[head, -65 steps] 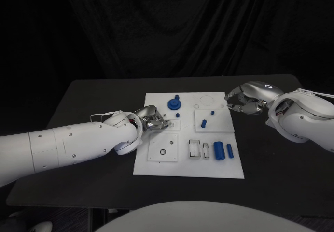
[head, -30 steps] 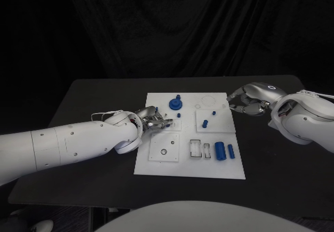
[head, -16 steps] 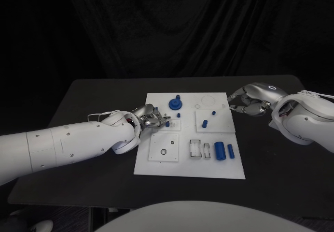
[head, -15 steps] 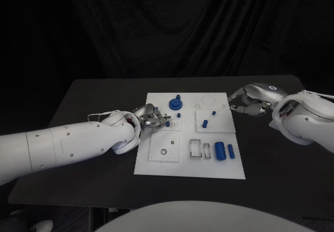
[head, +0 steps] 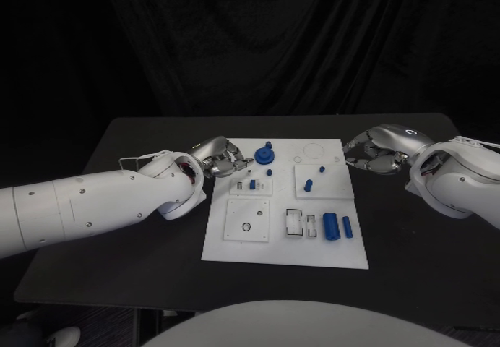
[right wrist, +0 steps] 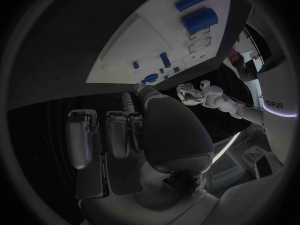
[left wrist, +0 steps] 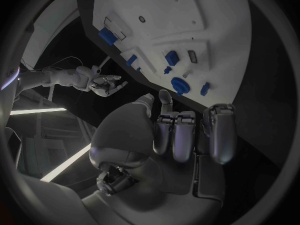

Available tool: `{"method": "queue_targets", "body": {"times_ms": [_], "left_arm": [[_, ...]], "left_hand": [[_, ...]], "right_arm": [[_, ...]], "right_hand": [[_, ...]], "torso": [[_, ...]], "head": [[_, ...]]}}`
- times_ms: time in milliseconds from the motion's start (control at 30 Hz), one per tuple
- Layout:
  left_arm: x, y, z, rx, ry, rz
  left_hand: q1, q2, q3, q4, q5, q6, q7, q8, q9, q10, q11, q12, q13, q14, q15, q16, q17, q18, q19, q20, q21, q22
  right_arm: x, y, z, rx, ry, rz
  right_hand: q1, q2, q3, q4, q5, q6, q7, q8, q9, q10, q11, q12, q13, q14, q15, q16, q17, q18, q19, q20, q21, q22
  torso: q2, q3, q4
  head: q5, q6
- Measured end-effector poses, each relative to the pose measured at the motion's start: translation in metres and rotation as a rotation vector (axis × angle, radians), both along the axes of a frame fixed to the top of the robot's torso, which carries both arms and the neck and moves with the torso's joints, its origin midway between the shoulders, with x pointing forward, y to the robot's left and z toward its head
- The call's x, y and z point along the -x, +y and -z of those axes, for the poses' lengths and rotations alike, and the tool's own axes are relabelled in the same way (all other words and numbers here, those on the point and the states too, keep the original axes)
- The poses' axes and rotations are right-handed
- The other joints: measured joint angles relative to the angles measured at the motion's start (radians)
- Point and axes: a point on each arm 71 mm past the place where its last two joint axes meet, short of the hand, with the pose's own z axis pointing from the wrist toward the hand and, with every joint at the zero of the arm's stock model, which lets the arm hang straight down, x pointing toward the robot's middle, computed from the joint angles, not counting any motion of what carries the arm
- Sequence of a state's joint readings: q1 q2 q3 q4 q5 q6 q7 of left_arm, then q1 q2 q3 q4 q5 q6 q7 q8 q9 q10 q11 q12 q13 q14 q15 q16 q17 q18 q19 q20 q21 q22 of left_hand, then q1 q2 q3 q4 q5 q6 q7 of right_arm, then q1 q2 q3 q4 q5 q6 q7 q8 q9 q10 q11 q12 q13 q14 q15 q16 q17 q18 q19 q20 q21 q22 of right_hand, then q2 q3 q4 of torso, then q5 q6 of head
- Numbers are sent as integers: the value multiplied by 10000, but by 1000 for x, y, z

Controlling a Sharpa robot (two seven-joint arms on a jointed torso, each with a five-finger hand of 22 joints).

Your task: Assemble the parts on the task board

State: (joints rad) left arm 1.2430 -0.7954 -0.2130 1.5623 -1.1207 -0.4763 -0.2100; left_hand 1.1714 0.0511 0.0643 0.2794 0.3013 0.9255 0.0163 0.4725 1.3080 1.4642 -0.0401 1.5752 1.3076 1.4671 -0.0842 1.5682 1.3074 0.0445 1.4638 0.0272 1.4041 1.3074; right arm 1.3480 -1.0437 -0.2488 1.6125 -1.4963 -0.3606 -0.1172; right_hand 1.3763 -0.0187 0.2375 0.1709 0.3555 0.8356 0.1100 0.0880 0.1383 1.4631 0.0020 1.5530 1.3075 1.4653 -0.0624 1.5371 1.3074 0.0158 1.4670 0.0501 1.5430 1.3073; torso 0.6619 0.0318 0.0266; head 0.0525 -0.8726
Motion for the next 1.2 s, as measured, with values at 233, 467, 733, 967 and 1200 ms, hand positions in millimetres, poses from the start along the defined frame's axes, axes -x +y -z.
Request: {"method": "queue_targets", "body": {"times_ms": [233,467,733,967,1200], "left_arm": [[-21,17,-30,-751,-115,147],[-47,20,-51,-1694,136,259],[-66,9,-48,-2638,1041,503],[-77,7,-42,-3361,1825,415],[-86,9,-37,-3763,2195,110]], "left_hand": [[876,8,287,-64,60,-270,68,-372,-1,-3,-3,0,0,0,1,0,0,2,0,0,-66,0],[989,-18,351,40,-359,-377,176,-653,-32,29,30,0,1,-1,2,0,0,3,6,6,-55,0],[416,163,55,100,-1377,-308,314,-1333,-459,24,171,0,1,-14,135,0,0,4,14,128,1,0],[-150,215,-270,108,-1730,72,423,-2102,-1301,5,225,0,0,-21,202,0,0,6,34,178,1,0],[-511,207,-552,104,-1752,310,424,-2411,-1643,5,225,0,0,-21,202,0,0,8,-2,213,116,0]], "right_arm": [[0,0,0,-67,-31,4],[-1,0,-1,-170,-133,-22],[-1,2,0,-243,-184,-108],[0,1,-1,-281,-225,-125],[0,1,0,-315,-248,-164]], "right_hand": [[-43,43,0,0,0,0,0,0,-10,0,0,0,0,0,0,0,0,0,0,0,0,0],[-43,43,28,28,0,0,0,0,-10,0,0,0,0,0,0,0,0,0,0,0,0,0],[-42,43,27,28,0,36,37,0,-10,0,0,0,0,0,0,0,0,0,0,0,0,0],[-42,43,27,27,0,36,36,0,-9,27,27,0,0,0,0,0,0,0,0,0,0,0],[-42,43,27,27,0,36,37,0,-9,27,27,0,-1,0,0,0,0,-1,0,0,0,0]], "torso": [[-13,10,-6],[-14,16,-8],[0,18,-6],[11,-3,23],[35,-25,17]], "head": [[-15,0],[126,0],[127,0],[39,0],[98,0]]}}
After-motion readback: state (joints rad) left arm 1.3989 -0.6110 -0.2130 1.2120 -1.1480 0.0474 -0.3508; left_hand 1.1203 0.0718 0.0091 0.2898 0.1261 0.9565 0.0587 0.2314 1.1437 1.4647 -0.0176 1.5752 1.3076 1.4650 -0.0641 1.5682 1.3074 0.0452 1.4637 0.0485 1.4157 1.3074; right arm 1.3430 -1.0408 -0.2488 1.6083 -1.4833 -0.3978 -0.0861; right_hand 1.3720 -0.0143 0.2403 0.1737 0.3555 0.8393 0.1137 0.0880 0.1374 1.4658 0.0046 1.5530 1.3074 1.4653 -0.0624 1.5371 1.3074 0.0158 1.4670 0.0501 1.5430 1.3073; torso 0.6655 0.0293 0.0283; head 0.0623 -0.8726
